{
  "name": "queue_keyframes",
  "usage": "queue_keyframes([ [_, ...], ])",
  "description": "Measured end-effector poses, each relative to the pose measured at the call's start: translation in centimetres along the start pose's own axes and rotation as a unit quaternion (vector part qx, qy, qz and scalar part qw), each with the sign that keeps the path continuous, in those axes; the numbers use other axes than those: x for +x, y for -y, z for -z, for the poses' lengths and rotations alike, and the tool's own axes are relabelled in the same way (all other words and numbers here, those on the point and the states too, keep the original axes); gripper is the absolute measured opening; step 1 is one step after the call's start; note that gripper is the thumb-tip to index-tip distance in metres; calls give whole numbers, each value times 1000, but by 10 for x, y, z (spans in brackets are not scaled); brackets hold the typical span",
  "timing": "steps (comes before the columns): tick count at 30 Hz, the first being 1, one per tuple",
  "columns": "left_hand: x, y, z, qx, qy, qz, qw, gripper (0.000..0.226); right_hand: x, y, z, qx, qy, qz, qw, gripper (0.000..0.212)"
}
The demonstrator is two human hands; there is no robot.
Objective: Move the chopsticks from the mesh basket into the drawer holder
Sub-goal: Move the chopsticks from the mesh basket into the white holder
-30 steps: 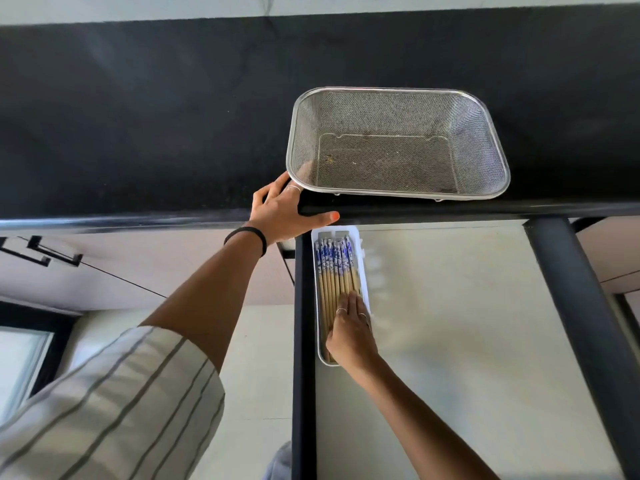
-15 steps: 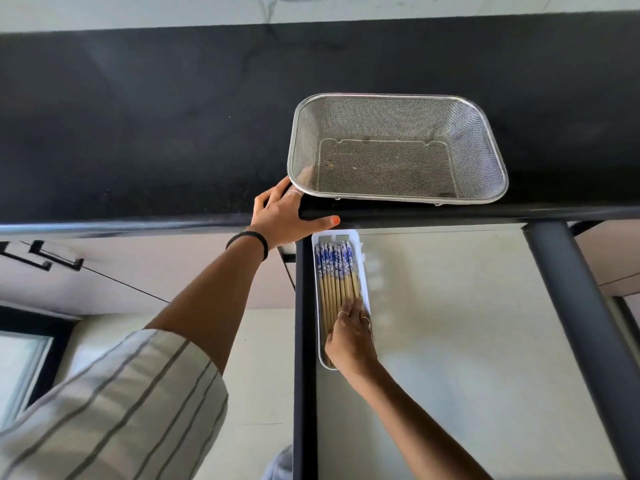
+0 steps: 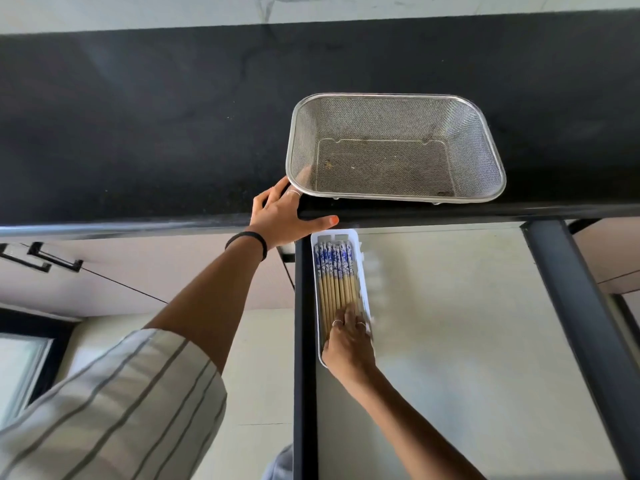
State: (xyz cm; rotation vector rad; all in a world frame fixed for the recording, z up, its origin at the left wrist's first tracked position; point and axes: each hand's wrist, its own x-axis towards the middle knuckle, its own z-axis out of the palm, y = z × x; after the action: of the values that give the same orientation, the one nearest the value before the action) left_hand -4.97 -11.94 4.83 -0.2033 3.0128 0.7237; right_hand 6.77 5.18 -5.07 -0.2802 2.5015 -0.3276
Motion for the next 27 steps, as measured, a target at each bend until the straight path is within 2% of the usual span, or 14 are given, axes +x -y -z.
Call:
queue_keyframes([
  [9,-1,-1,0,5,0,-1,1000,94,2,-10,9,-9,11,75,997,51],
  [17,-2,-1,1,0,2,-1,1000,94,0,-12,11,-33,20,146,989,53],
  [24,-1,0,0,-11,1,-8,1000,92,-3,-6,7,2,15,68,998,55],
  [27,0,2,-1,-2,1,-4,1000,92,-4,-5,7,38,-2,24,999,63],
])
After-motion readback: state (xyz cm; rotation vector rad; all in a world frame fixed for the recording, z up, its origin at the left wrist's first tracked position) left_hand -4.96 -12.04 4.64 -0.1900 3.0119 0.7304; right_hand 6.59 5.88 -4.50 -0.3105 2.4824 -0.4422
